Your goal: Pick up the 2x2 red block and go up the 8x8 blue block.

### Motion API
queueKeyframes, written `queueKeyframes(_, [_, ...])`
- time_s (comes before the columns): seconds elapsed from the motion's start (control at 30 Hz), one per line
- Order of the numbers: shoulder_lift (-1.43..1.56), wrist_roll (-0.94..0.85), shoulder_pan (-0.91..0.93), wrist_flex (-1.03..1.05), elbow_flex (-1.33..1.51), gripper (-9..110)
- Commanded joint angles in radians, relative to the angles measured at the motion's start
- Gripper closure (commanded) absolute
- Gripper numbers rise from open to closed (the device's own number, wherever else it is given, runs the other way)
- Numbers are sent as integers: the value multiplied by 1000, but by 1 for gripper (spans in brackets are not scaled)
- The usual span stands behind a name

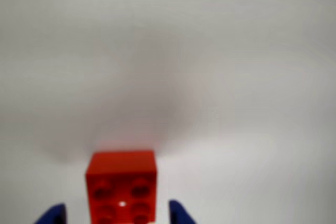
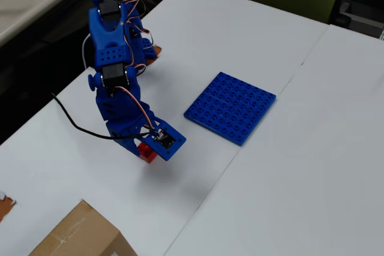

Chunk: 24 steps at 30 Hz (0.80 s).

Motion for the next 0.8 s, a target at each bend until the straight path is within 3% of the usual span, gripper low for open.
queueKeyframes(0.0, [-2, -9, 9, -18, -23, 77])
queueKeyframes(0.6, [-49, -3, -3, -48, -23, 78])
queueKeyframes(0.77, [-51, -2, -6, -46, -23, 88])
